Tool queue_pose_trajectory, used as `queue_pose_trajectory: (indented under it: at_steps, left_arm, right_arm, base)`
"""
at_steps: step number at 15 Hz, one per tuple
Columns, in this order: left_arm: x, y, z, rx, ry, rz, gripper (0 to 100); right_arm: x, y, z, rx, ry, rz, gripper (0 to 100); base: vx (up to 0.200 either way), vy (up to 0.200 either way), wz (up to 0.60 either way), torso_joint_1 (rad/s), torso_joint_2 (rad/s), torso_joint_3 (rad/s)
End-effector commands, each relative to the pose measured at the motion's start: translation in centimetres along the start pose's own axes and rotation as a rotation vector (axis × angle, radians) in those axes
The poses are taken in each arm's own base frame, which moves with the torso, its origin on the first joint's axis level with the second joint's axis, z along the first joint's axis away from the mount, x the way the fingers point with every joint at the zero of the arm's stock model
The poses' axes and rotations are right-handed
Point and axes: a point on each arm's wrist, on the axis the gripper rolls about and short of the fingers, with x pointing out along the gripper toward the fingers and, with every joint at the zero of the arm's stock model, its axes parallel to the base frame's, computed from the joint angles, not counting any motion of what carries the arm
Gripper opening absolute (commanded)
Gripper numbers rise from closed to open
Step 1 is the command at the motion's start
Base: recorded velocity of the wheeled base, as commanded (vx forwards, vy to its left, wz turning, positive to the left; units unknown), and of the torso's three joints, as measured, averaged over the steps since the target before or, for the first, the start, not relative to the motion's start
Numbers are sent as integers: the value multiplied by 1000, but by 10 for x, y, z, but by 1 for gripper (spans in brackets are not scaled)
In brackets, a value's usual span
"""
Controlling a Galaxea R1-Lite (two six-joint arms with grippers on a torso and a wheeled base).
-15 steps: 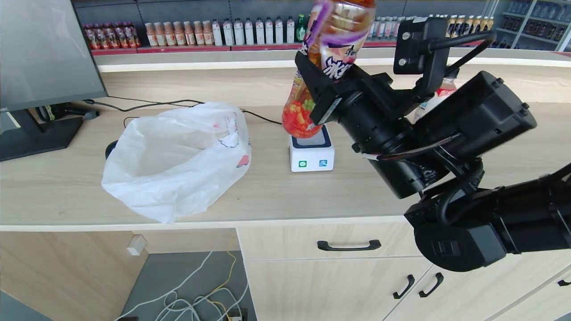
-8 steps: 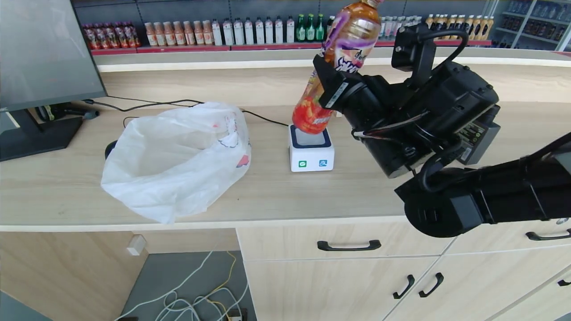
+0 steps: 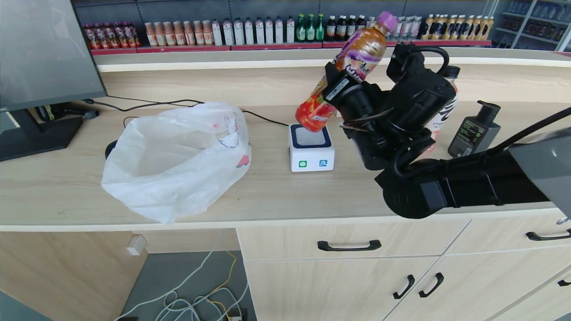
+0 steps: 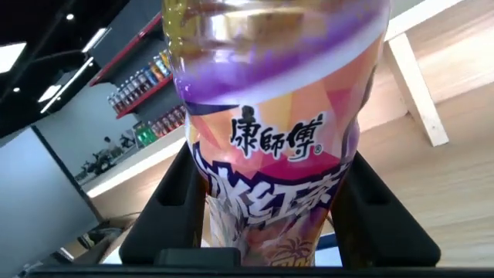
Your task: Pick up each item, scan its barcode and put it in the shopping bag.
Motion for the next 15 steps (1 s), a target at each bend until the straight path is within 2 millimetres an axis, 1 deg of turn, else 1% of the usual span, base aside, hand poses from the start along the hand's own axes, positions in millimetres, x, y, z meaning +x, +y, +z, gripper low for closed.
queue_pose_trajectory:
  at_steps: [1,4,6,8,10,13,15]
  left_arm:
    - [0,0,0,0,0,0,100]
    - [0,0,0,0,0,0,100]
    - [0,0,0,0,0,0,100]
    - [0,0,0,0,0,0,100]
    - [0,0,0,0,0,-1,100]
    - [0,0,0,0,0,0,100]
    - [0,0,0,0,0,0,100]
  right_arm:
    - [8,2,-1,64,-6,-39,0]
    - [19,7,-2,192,2,-124,0]
    - [19,4,-9,239,48,-178,0]
    - [22,-3,-23,298,68,-204,0]
    - [24,-6,-26,367,60,-211,0]
    - [24,-9,-32,419,61,-222,0]
    - [25,-13,-35,417,63,-231,0]
  base:
    - [0,0,0,0,0,0]
    - [0,0,0,0,0,0]
    - [0,0,0,0,0,0]
    - [0,0,0,0,0,0]
    - [0,0,0,0,0,0]
    - [0,0,0,0,0,0]
    - [0,0,0,0,0,0]
